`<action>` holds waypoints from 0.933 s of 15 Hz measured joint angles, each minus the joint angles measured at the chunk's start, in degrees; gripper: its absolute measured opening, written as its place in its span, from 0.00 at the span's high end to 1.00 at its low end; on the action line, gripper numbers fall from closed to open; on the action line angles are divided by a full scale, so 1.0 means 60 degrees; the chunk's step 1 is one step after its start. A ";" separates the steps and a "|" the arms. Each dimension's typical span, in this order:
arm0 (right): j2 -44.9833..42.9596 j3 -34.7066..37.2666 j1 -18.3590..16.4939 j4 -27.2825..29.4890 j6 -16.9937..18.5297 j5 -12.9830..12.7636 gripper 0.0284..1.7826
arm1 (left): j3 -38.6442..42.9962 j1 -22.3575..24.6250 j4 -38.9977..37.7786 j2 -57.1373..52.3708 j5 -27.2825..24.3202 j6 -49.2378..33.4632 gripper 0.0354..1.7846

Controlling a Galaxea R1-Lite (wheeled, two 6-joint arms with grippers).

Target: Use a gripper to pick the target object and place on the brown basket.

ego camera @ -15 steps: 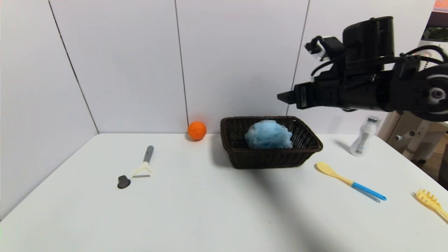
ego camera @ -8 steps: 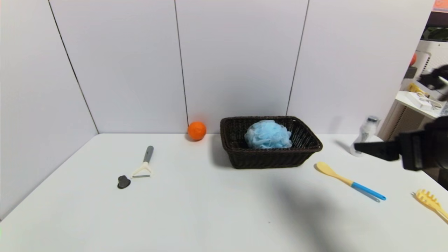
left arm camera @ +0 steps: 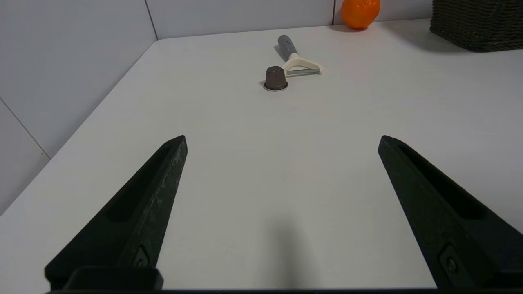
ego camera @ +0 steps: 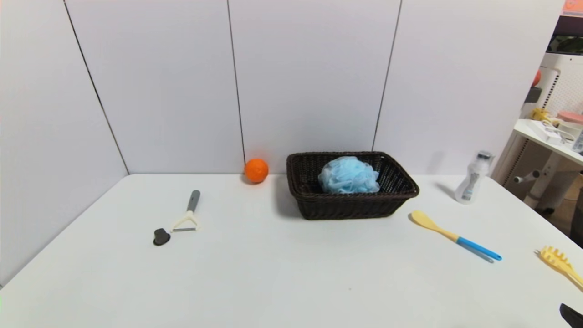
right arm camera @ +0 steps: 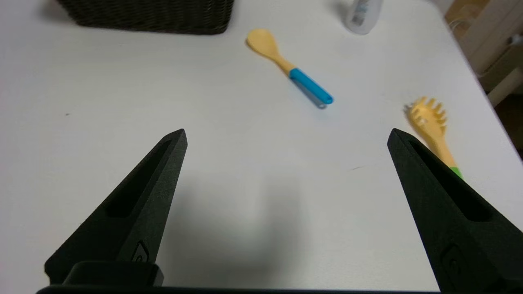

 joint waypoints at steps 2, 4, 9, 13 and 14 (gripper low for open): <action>-0.1355 0.1353 -0.0520 -0.0857 -0.0317 0.0018 0.05 | 0.0000 0.0000 0.0004 0.0004 0.0004 0.0000 0.06; -0.2387 0.2190 -0.0776 -0.1280 -0.0463 0.0244 0.05 | 0.0000 0.0000 0.0004 0.0004 -0.0004 0.0000 0.06; -0.4336 0.2521 -0.0872 -0.0475 -0.0577 0.1065 0.05 | 0.0000 0.0000 0.0004 0.0004 0.0008 0.0004 0.06; -0.4657 0.2540 -0.0872 -0.0368 -0.0467 0.0963 0.05 | 0.0000 -0.0004 0.0004 0.0004 0.0008 0.0004 0.06; -0.4683 0.2540 -0.0872 -0.0360 -0.0435 0.0959 0.05 | 0.0000 0.0000 0.0004 0.0004 0.0000 0.0004 0.06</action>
